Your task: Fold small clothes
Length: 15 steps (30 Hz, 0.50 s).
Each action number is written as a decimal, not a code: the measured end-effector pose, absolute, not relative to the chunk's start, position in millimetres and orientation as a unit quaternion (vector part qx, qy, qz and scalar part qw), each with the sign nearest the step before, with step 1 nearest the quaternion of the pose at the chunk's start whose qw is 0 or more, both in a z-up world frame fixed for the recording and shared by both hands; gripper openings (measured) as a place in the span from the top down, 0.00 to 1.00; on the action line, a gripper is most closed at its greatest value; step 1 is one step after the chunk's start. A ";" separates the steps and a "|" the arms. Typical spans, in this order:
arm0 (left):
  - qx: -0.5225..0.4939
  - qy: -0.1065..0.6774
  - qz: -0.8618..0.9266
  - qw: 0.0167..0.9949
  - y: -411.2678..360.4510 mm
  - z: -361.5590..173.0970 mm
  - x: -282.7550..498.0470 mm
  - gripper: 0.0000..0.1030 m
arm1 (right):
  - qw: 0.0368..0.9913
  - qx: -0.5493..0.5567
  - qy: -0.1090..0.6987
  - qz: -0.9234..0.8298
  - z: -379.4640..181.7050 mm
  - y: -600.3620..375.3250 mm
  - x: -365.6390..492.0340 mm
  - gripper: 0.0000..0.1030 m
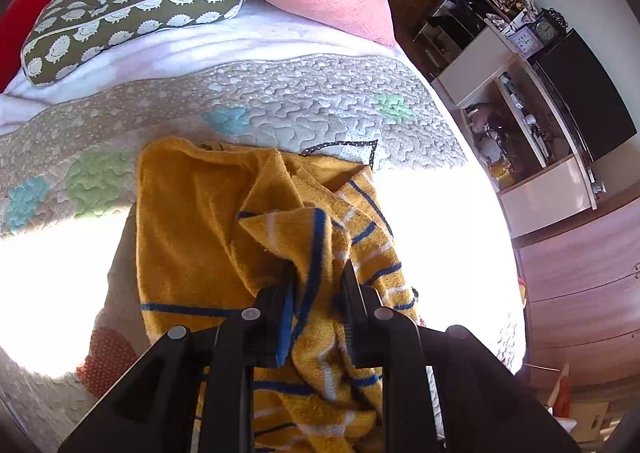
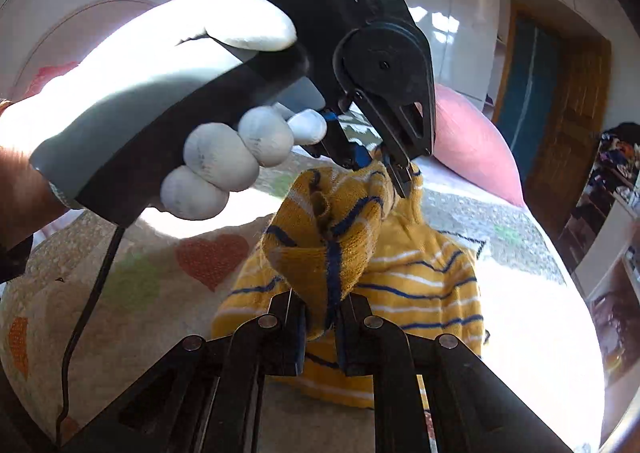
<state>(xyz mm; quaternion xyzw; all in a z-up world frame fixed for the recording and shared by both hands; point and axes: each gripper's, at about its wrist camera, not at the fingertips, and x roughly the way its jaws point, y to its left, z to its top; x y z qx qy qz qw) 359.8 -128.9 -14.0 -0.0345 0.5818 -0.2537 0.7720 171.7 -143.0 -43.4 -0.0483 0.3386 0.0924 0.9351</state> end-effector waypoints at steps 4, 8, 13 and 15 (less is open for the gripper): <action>-0.060 0.580 -0.259 0.770 -133.8 -6.8 351.6 0.76 | 0.900 0.056 0.424 0.085 -83.7 -200.1 177.6 0.84; -0.087 0.550 -0.223 0.800 -101.5 17.8 330.7 0.51 | 0.890 0.119 0.429 0.102 -94.2 -218.9 165.0 0.80; -0.098 0.530 -0.186 0.822 -44.0 23.8 290.1 0.51 | 0.888 0.156 0.417 0.118 -81.0 -237.3 152.4 0.79; -0.089 0.523 -0.173 0.830 -23.8 19.3 265.5 0.51 | 0.893 0.175 0.395 0.125 -64.8 -251.0 149.5 0.72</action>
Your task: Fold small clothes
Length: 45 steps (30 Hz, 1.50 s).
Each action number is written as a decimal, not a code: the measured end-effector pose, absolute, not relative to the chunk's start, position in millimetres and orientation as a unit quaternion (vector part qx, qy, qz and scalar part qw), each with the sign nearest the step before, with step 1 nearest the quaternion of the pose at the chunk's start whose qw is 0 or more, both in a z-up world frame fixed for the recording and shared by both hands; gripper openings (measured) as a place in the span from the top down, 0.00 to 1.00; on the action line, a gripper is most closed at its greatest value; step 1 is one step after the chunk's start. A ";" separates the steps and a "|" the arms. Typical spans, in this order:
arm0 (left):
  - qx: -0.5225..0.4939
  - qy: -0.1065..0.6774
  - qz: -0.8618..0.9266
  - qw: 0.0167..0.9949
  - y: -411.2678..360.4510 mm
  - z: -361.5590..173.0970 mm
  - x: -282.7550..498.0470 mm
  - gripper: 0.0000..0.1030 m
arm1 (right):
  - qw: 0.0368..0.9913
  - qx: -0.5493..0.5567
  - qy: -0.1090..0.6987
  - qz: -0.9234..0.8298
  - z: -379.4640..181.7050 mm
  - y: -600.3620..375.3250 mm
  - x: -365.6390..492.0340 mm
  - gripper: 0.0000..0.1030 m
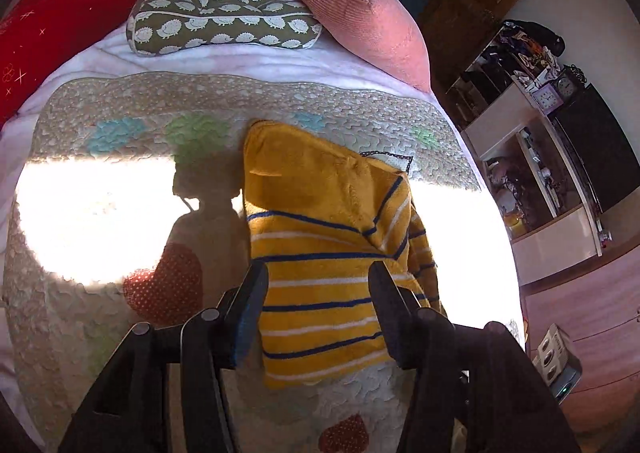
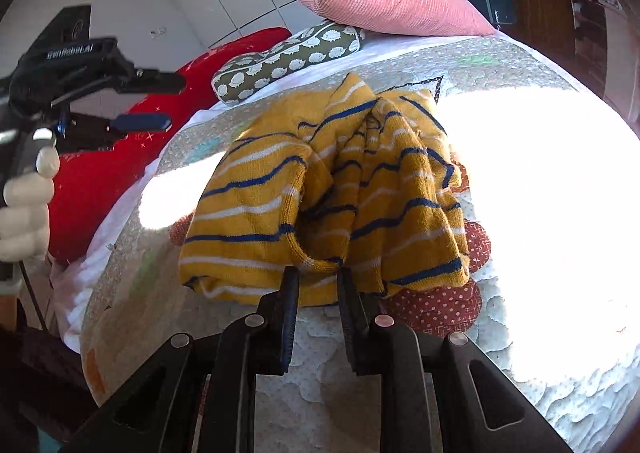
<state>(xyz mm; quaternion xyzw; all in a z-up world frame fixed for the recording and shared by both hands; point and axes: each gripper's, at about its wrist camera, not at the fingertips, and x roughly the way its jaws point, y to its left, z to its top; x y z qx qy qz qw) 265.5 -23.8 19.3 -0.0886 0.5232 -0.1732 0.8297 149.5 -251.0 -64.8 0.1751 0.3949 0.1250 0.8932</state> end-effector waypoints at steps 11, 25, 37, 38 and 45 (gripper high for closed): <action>-0.130 0.491 -0.161 0.846 25.0 -14.7 115.0 0.49 | 0.850 0.279 0.439 0.082 -64.2 -274.8 288.9 0.35; -0.084 0.480 -0.095 0.868 64.5 -47.6 86.3 0.49 | 0.891 0.058 0.449 -0.025 -45.8 -247.7 351.1 0.82; -0.148 0.491 -0.119 0.850 64.8 -50.8 76.5 0.49 | 0.852 0.266 0.432 0.127 -49.5 -290.1 218.4 0.45; -0.148 0.491 -0.121 0.850 62.3 -49.5 73.7 0.49 | 0.847 0.273 0.435 0.136 -56.1 -285.6 212.1 0.44; -0.139 0.487 -0.107 0.856 58.5 -35.8 45.7 0.49 | 0.834 0.251 0.473 0.130 -88.0 -248.2 206.3 0.89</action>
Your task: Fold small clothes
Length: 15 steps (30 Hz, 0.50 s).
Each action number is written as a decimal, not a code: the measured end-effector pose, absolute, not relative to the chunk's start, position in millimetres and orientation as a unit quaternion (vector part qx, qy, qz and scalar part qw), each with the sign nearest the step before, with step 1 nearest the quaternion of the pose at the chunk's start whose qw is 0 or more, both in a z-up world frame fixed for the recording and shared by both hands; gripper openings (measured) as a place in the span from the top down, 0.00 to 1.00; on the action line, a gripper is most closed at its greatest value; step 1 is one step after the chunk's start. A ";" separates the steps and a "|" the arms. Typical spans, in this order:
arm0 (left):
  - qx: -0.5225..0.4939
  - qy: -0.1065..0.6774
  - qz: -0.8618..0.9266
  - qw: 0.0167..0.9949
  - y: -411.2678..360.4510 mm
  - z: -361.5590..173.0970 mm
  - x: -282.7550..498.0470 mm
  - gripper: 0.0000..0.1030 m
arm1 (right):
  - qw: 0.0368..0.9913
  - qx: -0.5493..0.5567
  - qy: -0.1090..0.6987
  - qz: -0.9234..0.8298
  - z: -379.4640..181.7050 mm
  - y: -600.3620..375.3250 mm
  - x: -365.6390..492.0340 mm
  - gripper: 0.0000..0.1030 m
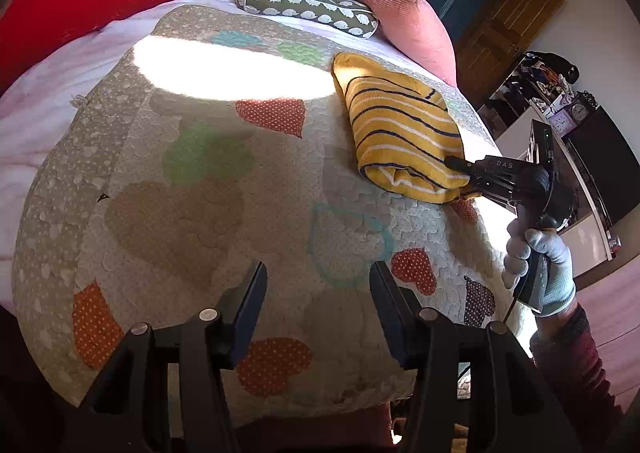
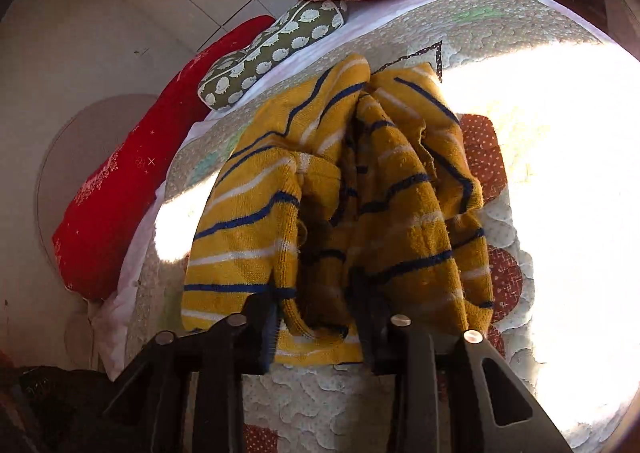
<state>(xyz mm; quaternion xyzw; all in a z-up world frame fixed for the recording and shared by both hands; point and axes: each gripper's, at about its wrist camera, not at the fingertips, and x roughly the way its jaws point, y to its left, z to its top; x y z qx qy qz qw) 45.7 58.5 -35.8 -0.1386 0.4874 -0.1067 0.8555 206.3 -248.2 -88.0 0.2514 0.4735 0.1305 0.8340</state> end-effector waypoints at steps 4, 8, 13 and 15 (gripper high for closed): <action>-0.136 0.482 -0.100 0.860 61.3 -30.7 33.4 0.49 | 0.853 0.255 0.438 0.122 -55.8 -267.6 194.9 0.92; -0.132 0.483 -0.108 0.859 55.2 -32.5 30.2 0.47 | 0.864 0.248 0.429 0.086 -48.2 -292.1 181.2 0.95; -0.138 0.494 -0.125 0.849 46.5 -38.2 27.1 0.47 | 0.860 0.194 0.469 0.045 -80.4 -281.7 182.3 0.95; -0.141 0.495 -0.124 0.849 48.4 -37.9 23.0 0.47 | 0.864 0.168 0.474 0.028 -83.0 -278.0 183.8 0.95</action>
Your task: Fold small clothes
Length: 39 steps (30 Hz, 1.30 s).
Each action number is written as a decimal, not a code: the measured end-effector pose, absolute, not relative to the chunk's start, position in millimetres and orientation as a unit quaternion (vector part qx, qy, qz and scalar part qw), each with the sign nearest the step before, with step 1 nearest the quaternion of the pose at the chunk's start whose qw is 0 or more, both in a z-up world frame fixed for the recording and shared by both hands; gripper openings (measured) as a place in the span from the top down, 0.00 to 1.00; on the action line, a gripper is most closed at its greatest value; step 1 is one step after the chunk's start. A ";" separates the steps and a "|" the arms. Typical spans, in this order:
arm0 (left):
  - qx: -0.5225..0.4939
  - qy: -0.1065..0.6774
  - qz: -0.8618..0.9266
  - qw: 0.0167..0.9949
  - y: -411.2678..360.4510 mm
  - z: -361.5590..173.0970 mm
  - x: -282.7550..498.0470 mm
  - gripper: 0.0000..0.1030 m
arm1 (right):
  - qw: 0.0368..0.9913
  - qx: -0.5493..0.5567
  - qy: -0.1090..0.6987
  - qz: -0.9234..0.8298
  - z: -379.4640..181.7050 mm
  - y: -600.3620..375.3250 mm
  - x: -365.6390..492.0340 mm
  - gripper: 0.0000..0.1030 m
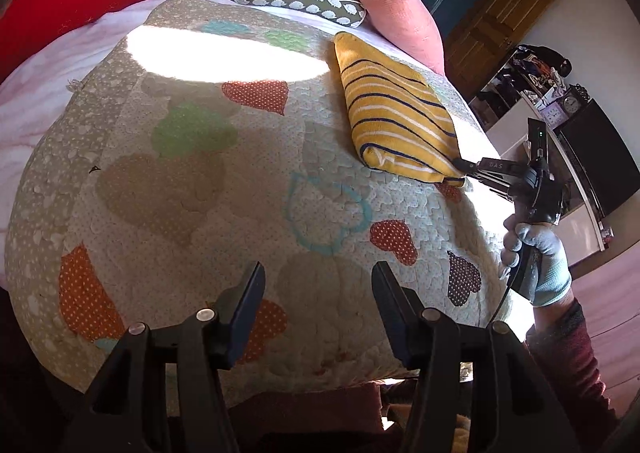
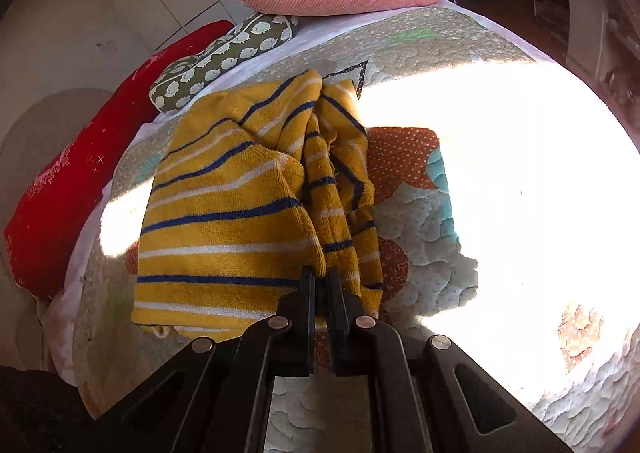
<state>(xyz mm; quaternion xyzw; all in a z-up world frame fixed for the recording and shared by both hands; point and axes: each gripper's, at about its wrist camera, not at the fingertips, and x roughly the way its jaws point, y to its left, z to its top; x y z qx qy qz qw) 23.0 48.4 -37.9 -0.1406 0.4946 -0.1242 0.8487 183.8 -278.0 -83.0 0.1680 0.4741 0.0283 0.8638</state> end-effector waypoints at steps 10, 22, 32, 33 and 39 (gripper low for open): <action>-0.155 0.491 -0.112 0.850 70.2 -42.0 11.5 0.44 | 0.862 0.141 0.487 0.008 -73.4 -301.0 181.1 0.63; -0.145 0.505 -0.116 0.843 63.0 -56.2 18.0 0.44 | 0.875 0.250 0.405 0.086 -23.9 -287.2 246.4 0.59; -0.156 0.515 -0.117 0.835 71.9 -68.3 26.2 0.44 | 0.858 0.031 0.486 -0.164 -65.3 -273.0 291.5 0.78; -0.158 0.516 -0.117 0.834 72.2 -69.5 27.5 0.44 | 0.869 0.034 0.469 -0.154 -54.8 -272.9 285.7 0.78; -0.163 0.522 -0.120 0.829 66.9 -76.0 31.1 0.43 | 0.906 0.018 0.420 0.055 -11.2 -196.5 251.6 0.76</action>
